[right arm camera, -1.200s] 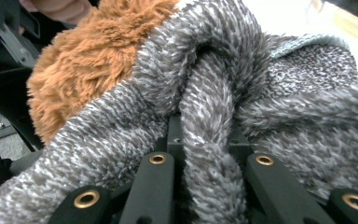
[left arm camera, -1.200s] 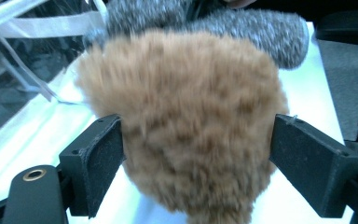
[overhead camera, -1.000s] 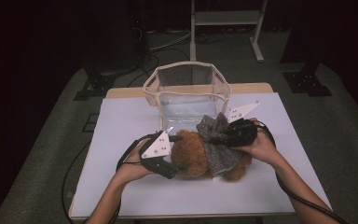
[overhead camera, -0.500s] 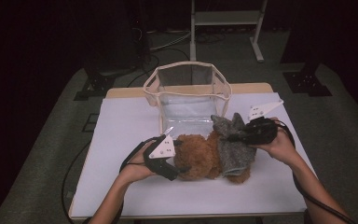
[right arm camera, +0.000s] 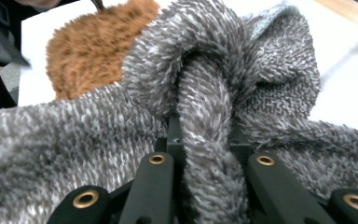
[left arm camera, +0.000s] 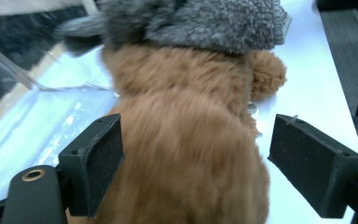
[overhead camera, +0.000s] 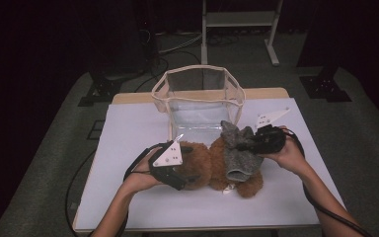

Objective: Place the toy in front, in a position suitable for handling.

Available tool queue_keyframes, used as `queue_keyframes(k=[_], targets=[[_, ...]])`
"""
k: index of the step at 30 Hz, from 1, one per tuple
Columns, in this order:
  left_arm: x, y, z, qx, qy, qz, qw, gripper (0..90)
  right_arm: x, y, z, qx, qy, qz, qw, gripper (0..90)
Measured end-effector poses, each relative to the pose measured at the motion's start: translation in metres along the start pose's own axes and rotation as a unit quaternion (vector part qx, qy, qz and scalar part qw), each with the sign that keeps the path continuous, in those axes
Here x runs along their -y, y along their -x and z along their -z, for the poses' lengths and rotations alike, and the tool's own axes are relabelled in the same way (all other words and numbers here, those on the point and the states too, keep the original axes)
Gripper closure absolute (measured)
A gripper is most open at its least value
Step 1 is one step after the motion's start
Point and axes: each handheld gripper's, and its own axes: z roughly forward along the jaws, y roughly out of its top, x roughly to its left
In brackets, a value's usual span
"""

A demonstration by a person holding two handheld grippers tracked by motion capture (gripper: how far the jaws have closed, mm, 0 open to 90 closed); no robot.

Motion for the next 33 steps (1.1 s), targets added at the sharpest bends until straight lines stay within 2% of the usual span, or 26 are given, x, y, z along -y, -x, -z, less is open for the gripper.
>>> queue_keyframes(k=[2, 5, 12, 15, 17, 19, 22, 25, 26, 27, 30, 33], targets=[[0.005, 0.000, -0.007, 0.001, -0.017, -0.006, 0.9998, 16.6, -0.006, -0.005, -0.011, -0.010, 0.002, 0.005, 0.9999, 77.3], [0.013, -0.008, -0.009, -0.008, -0.013, 0.007, 0.9999, 14.5, -0.011, -0.008, -0.018, -0.008, 0.000, 0.015, 0.9999, 77.2], [0.018, -0.015, -0.012, -0.005, -0.026, -0.001, 0.9996, 14.9, -0.001, -0.004, 0.008, 0.009, 0.009, 0.009, 0.9999, 76.4], [0.018, -0.018, -0.014, 0.000, -0.020, 0.002, 0.9998, 14.5, 0.011, 0.002, 0.019, 0.019, 0.014, -0.006, 0.9997, 76.4], [0.020, -0.018, -0.016, 0.002, -0.016, -0.002, 0.9999, 12.3, 0.016, 0.003, 0.020, 0.016, 0.015, -0.012, 0.9997, 76.4], [0.020, -0.017, -0.020, -0.002, -0.015, -0.001, 0.9999, 8.6, 0.020, 0.003, 0.016, 0.016, 0.012, -0.014, 0.9997, 76.6], [0.021, -0.016, -0.030, -0.018, -0.025, -0.012, 0.9994, 3.2, 0.021, 0.004, 0.009, 0.013, 0.009, -0.019, 0.9997, 77.0], [0.022, -0.018, -0.038, -0.034, -0.036, -0.022, 0.9985, 2.7, 0.021, 0.005, 0.004, 0.011, 0.009, -0.024, 0.9996, 77.2], [0.022, -0.019, -0.039, -0.043, -0.041, -0.026, 0.9979, 3.4, 0.021, 0.005, 0.003, 0.012, 0.010, -0.024, 0.9996, 77.2], [0.022, -0.019, -0.039, -0.052, -0.043, -0.026, 0.9973, 10.1, 0.020, 0.005, 0.003, 0.013, 0.010, -0.025, 0.9996, 77.2], [0.019, -0.020, -0.032, -0.062, -0.053, -0.018, 0.9965, 28.3, 0.020, 0.005, 0.003, 0.016, 0.012, -0.026, 0.9995, 77.2], [0.015, -0.018, -0.025, -0.060, -0.059, -0.019, 0.9963, 32.6, 0.017, 0.004, 0.006, 0.017, 0.018, -0.024, 0.9994, 77.1]])
